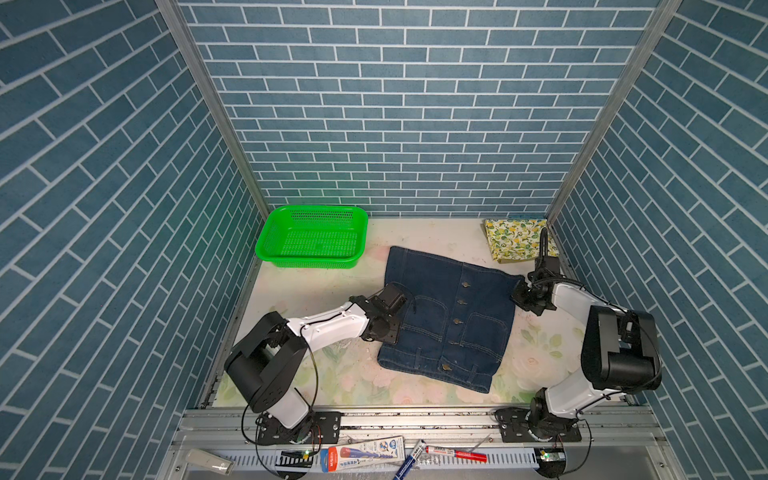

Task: Fold and stack skirts
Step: Fold the skirt at the center of the table.

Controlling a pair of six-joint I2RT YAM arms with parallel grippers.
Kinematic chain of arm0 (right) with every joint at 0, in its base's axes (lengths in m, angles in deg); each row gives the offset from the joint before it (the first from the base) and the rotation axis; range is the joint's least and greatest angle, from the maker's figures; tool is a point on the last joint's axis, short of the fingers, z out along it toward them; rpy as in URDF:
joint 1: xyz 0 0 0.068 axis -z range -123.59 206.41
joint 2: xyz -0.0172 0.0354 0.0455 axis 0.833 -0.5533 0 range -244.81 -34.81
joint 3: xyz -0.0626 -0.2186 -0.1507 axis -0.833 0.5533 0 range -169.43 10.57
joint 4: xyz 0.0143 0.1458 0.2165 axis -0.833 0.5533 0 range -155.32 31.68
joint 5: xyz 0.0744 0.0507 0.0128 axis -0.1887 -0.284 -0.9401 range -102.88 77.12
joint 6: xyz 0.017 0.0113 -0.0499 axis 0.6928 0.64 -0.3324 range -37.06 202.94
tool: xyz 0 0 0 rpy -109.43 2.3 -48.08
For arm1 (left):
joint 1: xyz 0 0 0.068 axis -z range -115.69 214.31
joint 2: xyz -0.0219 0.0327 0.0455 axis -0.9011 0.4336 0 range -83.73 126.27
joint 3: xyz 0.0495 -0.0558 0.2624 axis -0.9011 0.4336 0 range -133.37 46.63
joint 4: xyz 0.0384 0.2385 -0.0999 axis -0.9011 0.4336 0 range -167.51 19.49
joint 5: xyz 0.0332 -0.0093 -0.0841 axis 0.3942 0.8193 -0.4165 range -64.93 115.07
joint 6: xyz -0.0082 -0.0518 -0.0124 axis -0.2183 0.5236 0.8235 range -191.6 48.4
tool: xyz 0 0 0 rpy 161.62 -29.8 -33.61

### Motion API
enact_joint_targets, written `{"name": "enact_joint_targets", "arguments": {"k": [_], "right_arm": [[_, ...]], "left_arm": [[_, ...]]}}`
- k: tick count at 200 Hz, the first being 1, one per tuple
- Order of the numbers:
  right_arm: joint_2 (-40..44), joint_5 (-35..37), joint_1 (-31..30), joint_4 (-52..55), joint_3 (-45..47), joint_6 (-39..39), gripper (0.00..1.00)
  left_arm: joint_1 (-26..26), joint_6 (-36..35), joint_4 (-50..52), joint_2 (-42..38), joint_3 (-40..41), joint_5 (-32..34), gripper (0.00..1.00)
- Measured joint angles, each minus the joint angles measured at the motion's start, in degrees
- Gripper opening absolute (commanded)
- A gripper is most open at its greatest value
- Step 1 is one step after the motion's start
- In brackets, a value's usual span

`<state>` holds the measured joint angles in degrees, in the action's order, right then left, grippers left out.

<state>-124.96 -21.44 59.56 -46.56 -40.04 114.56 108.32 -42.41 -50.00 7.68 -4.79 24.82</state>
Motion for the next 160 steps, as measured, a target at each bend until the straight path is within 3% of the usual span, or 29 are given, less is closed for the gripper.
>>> {"name": "enact_joint_targets", "arguments": {"k": [14,50,83,123,160], "right_arm": [[3.21,1.07,-1.05,0.85,-0.07,-0.02,0.0],[9.31,5.55,-6.97,4.83,-3.04,-0.11,0.0],[8.94,10.34,-15.06,8.33,-8.9,0.35,0.0],[2.73,15.41,-26.27,13.03,-21.51,3.34,0.0],[-9.81,18.47,-35.6,15.72,-39.67,6.51,0.0]], "left_arm": [[-0.02,0.24,-1.81,0.76,1.22,-1.07,0.5],[-0.07,0.83,-7.87,0.66,3.98,-3.3,0.17],[-0.2,1.66,-12.74,-1.22,7.45,-4.37,0.0],[-1.84,2.45,-17.7,-4.96,12.79,-6.23,0.0],[-4.09,2.89,-20.59,-8.55,17.11,-7.65,0.0]]}}
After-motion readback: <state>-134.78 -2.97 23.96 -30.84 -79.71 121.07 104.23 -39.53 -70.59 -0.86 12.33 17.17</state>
